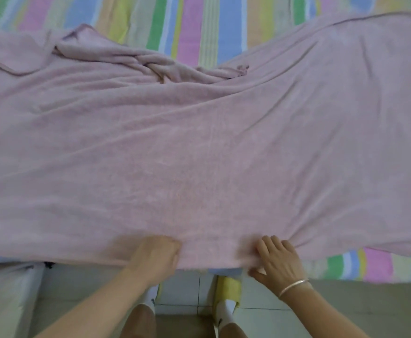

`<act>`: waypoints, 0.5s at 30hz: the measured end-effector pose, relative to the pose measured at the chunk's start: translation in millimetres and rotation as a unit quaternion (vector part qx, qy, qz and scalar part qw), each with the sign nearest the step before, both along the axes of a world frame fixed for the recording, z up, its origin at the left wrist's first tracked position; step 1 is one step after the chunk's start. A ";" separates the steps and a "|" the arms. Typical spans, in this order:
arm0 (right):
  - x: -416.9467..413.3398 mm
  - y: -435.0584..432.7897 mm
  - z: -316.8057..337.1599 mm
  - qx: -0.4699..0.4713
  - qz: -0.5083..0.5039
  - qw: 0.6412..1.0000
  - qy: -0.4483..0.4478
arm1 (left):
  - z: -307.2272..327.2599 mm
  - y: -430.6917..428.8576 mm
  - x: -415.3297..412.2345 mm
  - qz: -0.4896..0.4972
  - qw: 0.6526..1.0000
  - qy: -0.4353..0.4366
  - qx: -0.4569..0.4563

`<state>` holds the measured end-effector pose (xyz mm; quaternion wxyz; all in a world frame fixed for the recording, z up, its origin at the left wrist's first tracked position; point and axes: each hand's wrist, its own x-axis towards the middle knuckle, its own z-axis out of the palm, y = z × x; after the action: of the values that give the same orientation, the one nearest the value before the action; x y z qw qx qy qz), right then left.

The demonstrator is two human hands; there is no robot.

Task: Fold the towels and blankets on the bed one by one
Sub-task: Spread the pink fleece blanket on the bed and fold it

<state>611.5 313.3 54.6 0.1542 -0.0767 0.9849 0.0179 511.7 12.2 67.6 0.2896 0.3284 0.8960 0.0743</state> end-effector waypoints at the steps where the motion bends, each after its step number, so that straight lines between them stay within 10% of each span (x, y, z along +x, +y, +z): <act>1: -0.7 -3.6 -3.6 -0.007 0.021 1.000 0.019 | -0.4 9.1 4.0 -0.001 1.000 -0.018 0.020; 11: 29.3 4.0 7.0 -0.143 0.020 0.988 0.054 | 0.1 107.3 11.3 0.025 0.989 -0.065 0.130; 15: 52.8 41.6 17.5 -0.258 -0.250 0.933 0.025 | -2.3 151.4 16.1 -0.006 0.988 -0.072 0.140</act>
<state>664.3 354.9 72.1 0.1037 0.1356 0.9465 -0.2738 527.9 163.7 65.3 0.3053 0.3652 0.8514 0.2204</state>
